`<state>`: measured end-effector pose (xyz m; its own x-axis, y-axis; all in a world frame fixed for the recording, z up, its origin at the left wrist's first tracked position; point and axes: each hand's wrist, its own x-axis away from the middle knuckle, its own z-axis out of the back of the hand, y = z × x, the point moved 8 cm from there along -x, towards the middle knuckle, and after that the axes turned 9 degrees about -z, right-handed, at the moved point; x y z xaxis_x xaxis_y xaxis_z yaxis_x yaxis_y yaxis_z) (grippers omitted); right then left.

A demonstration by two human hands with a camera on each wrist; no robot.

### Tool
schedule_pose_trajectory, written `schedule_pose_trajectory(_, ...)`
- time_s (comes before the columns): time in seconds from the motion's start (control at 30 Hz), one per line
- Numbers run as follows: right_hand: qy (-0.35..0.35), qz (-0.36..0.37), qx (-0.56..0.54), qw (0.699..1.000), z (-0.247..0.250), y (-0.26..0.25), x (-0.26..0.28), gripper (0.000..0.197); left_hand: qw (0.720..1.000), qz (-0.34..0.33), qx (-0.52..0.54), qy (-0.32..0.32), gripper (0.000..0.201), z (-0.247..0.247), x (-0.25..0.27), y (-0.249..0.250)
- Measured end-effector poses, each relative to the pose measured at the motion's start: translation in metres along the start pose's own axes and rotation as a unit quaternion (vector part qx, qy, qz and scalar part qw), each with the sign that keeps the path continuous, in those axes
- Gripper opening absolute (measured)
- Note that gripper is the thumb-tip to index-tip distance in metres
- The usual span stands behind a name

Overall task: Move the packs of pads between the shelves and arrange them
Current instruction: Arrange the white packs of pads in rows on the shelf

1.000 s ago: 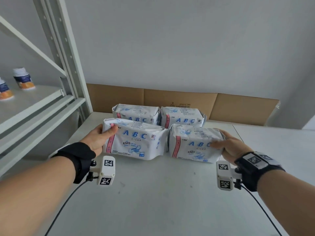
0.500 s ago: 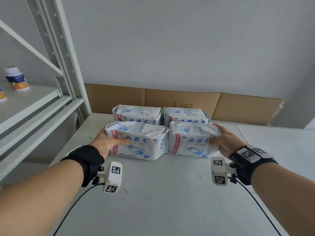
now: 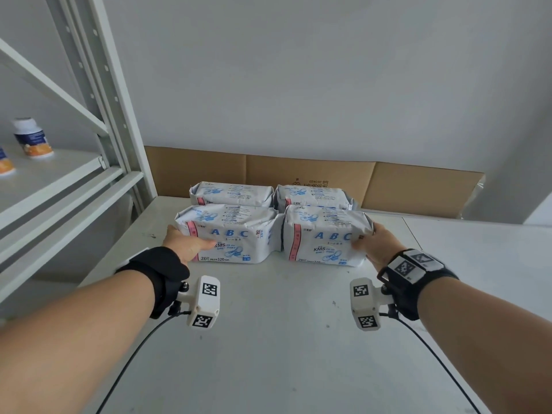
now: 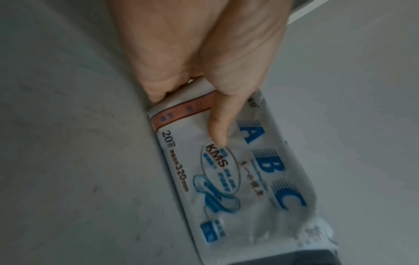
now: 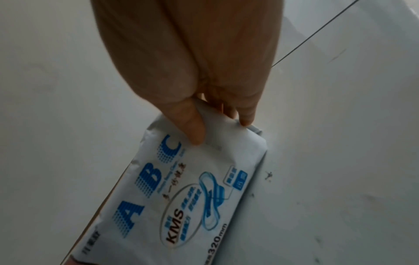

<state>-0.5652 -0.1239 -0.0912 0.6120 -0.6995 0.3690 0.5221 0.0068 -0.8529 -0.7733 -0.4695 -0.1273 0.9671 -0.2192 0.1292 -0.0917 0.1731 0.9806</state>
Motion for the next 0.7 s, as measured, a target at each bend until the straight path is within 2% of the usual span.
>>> schedule_pose_trajectory(0.07, 0.004, -0.008, 0.011, 1.0, 0.003, 0.005, 0.003, 0.036, 1.0, 0.02, -0.011, 0.015, 0.077, -0.003, 0.006, -0.002)
schedule_pose_trajectory(0.1, 0.003, -0.013, 0.009, 1.0, 0.006, 0.007, 0.004, 0.041, 0.999, 0.029, -0.019, 0.03, 0.082, -0.003, 0.01, -0.002)
schedule_pose_trajectory(0.17, 0.014, -0.027, 0.01, 0.999, 0.016, 0.012, 0.006, 0.066, 0.996, 0.048, -0.038, 0.072, 0.091, -0.003, 0.022, -0.001)
schedule_pose_trajectory(0.23, 0.025, -0.031, 0.015, 0.999, 0.027, 0.015, 0.011, 0.079, 0.993, 0.056, -0.038, 0.093, 0.089, -0.008, 0.036, 0.001)
schedule_pose_trajectory(0.33, 0.015, -0.021, 0.008, 1.0, 0.04, 0.02, 0.018, 0.079, 0.993, 0.053, -0.042, 0.101, 0.084, -0.022, 0.057, 0.002)
schedule_pose_trajectory(0.43, -0.012, -0.006, 0.009, 1.0, 0.046, 0.027, 0.029, 0.075, 0.989, 0.029, -0.091, 0.11, 0.097, -0.038, 0.082, 0.01)
schedule_pose_trajectory(0.53, -0.037, 0.0, 0.002, 0.999, 0.054, 0.038, 0.042, 0.075, 0.989, 0.005, -0.123, 0.085, 0.097, -0.07, 0.112, 0.025)
schedule_pose_trajectory(0.7, -0.076, -0.006, -0.032, 0.997, 0.081, 0.063, 0.073, 0.07, 0.989, -0.063, -0.133, -0.025, 0.084, -0.144, 0.179, 0.048)
